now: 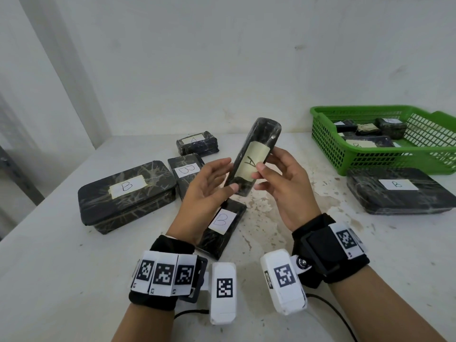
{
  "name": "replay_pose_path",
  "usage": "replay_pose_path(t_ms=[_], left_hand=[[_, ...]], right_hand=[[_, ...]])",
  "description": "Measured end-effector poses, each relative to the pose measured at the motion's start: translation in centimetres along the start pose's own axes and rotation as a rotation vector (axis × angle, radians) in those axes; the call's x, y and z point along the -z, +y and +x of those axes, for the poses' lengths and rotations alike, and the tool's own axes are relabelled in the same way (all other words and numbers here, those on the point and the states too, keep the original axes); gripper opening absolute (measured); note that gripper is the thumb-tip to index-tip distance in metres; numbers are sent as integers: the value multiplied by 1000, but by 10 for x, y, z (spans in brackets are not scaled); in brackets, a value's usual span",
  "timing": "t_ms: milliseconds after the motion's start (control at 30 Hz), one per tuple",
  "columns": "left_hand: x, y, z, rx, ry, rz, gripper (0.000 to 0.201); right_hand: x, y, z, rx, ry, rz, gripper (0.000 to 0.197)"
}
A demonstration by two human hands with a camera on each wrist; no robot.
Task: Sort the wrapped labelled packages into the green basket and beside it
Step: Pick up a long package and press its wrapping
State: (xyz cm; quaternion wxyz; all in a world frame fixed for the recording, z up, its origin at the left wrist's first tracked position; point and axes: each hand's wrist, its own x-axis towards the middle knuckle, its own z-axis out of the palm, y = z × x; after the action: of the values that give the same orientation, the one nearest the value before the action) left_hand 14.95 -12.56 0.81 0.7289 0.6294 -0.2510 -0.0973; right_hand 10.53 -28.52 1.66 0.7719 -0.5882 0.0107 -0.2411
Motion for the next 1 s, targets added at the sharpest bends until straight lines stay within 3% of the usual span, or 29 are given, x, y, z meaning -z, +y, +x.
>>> replay_pose_path(t_ms=[233, 400, 467, 633, 833, 1000], left_hand=[[-3, 5, -4, -75, -11, -121, 50], [-4, 7, -4, -99, 57, -128, 35], [-7, 7, -3, -98, 86, -138, 39], [-9, 4, -3, -138, 129, -166, 36], [-7, -1, -2, -132, 99, -186, 36], [-7, -1, -1, -111, 131, -167, 37]], right_hand=[[-1, 2, -3, 63, -82, -111, 33], [1, 4, -2, 49, -121, -148, 32], [1, 6, -2, 16, -147, -181, 30], [-2, 4, -4, -66, -302, 14, 37], [-5, 5, -5, 149, -149, -160, 30], [-4, 6, -4, 121, -152, -188, 21]])
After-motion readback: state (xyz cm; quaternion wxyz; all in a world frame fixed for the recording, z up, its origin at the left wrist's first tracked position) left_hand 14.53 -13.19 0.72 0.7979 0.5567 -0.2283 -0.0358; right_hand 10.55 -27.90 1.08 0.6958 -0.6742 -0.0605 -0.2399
